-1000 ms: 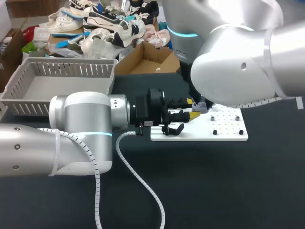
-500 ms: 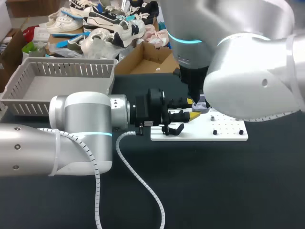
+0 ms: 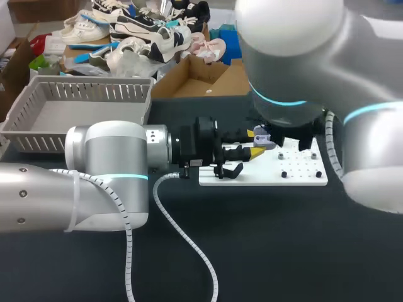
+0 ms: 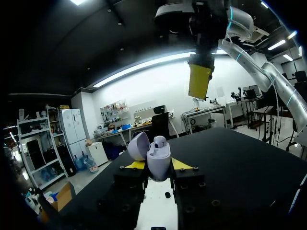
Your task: Pick up each earbud case from the left stands, insert the matching earbuds, close the lid, and place the case in the box.
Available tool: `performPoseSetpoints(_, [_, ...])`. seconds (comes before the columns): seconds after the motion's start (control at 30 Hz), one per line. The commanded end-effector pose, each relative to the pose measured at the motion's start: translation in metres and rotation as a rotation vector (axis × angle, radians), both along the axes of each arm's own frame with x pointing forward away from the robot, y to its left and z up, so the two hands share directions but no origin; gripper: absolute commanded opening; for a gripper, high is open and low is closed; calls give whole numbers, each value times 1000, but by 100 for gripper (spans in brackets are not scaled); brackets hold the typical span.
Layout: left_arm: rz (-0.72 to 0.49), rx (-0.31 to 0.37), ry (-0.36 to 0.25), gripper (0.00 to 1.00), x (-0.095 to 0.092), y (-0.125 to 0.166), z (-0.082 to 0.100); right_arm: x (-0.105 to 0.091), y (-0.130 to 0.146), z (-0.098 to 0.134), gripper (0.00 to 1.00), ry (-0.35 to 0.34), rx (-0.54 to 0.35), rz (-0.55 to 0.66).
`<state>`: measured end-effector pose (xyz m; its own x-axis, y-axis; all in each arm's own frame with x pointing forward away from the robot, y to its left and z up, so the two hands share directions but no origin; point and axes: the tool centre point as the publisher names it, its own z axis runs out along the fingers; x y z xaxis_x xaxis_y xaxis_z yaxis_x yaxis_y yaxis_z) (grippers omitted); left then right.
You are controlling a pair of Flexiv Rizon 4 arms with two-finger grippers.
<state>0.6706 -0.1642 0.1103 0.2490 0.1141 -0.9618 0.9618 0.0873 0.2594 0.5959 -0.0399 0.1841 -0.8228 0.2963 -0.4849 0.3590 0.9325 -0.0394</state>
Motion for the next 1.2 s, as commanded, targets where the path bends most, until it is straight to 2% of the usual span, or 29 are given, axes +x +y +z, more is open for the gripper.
performPoseSetpoints(0.03, [5,-4,-2,0,-1,0,-1,-8,-24,-16,31,-86,79,135])
performPoseSetpoints(0.33, [5,-4,-2,0,-1,0,-1,11,-57,-51,29,-91,89,273])
performPoseSetpoints(0.6, [5,-4,-2,0,-1,0,-1,47,-69,-81,31,-99,127,393])
performPoseSetpoints(0.7, [5,-4,-2,0,-1,0,-1,68,-71,-93,33,-94,156,418])
performPoseSetpoints(0.93, [5,-4,-2,0,-1,0,-1,107,-57,-106,29,-89,199,456])
performPoseSetpoints(1.2, [5,-4,-2,0,-1,0,-1,133,-33,-115,26,-85,253,456])
